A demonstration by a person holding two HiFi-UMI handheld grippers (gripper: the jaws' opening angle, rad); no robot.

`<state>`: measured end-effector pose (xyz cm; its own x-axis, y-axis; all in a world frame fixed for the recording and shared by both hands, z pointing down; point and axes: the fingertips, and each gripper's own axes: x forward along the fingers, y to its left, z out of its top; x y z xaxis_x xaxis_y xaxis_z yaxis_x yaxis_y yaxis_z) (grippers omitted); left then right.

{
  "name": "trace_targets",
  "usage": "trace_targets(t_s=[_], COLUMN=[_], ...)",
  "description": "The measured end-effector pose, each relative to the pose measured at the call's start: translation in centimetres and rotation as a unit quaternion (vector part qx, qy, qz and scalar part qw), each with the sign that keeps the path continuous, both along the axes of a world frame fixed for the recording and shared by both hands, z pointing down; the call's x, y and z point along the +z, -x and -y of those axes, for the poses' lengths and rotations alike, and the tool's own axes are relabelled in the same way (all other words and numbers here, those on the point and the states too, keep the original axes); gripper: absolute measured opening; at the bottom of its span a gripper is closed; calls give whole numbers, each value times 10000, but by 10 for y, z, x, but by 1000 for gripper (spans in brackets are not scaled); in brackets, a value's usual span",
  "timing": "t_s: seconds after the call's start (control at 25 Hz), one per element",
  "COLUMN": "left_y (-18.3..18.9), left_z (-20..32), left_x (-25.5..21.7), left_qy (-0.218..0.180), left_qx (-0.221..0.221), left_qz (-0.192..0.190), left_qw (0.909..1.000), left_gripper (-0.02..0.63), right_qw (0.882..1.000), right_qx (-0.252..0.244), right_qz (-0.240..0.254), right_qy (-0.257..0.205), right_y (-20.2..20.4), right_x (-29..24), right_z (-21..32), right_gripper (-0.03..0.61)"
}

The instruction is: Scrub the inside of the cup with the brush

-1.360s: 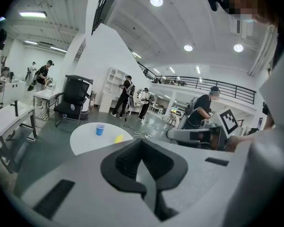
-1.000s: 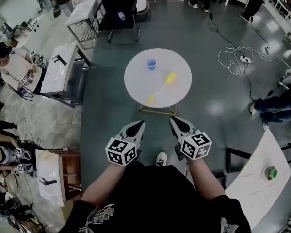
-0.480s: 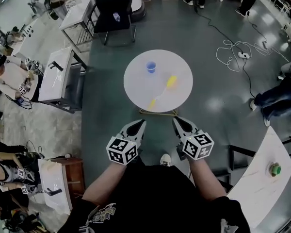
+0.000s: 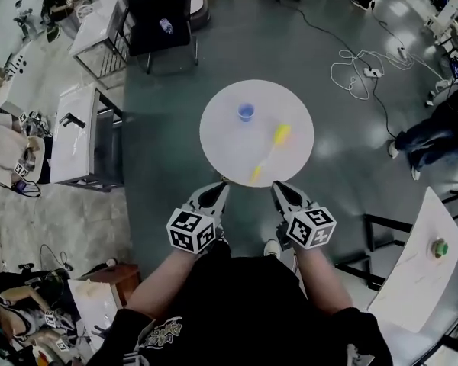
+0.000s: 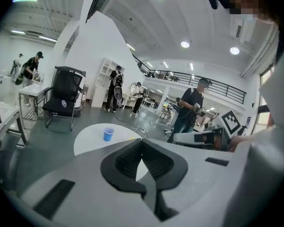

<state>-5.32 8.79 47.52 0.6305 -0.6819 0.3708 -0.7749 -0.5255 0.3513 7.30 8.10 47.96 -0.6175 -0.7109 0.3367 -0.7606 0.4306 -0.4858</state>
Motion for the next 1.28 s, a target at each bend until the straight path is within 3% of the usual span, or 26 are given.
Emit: trace_targets(t_s=[0.28,0.64,0.96,1.16,1.28], left_y=[39,62,50,37,25], left_z=[34,67,95,120,136], left_x=[19,29,47,61,74], left_qy=[76,98,188,130,8], left_qx=[443,845,911,833,836], left_qz=[-25,-35,41,328,581], left_qw=[9990,9964,9957,9959,9948], left_gripper=[8,9,9,12,85], right_qw=[9985,9943,9929,9936,9933], right_qx=[521,990,1082,939,892], right_qz=[-115,-236,-226,-179,-154], right_qy=[111,309,433,594,718], right_y=[33,51,38,26,13], right_x=[10,21,30,40,53], right_z=[23,29,51,75,93], right_gripper=[21,21,21,21,21])
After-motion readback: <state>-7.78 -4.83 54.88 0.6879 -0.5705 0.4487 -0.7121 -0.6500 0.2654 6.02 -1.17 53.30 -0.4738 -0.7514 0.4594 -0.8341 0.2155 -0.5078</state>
